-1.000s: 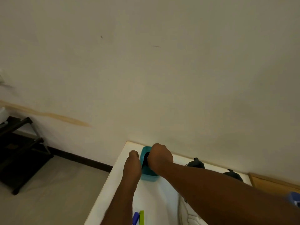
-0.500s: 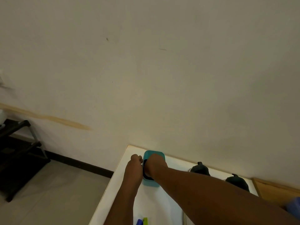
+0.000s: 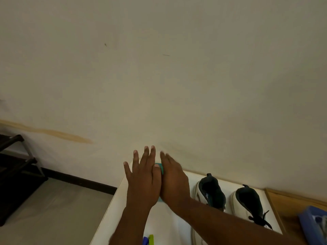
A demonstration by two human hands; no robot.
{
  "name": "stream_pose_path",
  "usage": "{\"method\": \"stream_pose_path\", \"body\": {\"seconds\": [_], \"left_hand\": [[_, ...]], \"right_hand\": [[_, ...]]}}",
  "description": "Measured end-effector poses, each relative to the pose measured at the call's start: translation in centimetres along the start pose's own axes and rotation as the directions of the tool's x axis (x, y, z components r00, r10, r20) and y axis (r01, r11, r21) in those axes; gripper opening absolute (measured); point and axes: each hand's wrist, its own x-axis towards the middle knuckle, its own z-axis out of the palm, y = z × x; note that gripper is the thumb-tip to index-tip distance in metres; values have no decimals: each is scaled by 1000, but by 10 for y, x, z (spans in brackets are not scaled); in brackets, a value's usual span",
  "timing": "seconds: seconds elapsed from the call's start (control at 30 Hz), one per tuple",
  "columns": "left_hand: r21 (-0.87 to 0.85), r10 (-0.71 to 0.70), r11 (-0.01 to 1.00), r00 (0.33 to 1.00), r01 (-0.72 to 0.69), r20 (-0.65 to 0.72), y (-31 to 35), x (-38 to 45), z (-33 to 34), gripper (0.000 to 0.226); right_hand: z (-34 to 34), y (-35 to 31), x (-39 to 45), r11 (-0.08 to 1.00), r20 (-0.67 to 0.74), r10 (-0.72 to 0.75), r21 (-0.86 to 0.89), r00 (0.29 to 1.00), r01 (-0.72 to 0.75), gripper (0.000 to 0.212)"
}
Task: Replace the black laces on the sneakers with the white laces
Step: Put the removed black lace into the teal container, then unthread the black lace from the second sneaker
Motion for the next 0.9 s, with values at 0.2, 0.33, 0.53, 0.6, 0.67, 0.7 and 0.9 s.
{"method": "stream_pose_path", "body": {"seconds": [0.2,0.33,0.53,0.6,0.67,0.7,0.9], "left_hand": [[118,156,981,987,-152,-26,13,-8,1,60],[154,249,958,968,-241,-31,32,-7,-9,61],[55,346,938,912,-342,-222,61,-5,-40,66],[83,408,898,749,-432,-522,74,-12,-56,75],[96,518,802,604,-590,-606,149,-38,-34,80],[146,558,785,585,-602,-588,154,-46,-38,81],[226,618,775,783,-590,-72,186,-72,-6,77]], "right_hand": [[-3,25,-23,942,-35,-217,-271,976,199,74],[-16,32,-35,929,-74,-255,-294,964,223,71],[-52,23,-43,970,-175,-239,-89,955,227,78],[-72,24,-59,945,-415,-317,-63,853,321,69],[-126,90,-117,963,-630,-263,-122,731,241,66],[-134,96,-125,966,-694,-242,-110,678,232,65],[-143,141,-164,994,-771,-112,-91,627,66,63]]}}
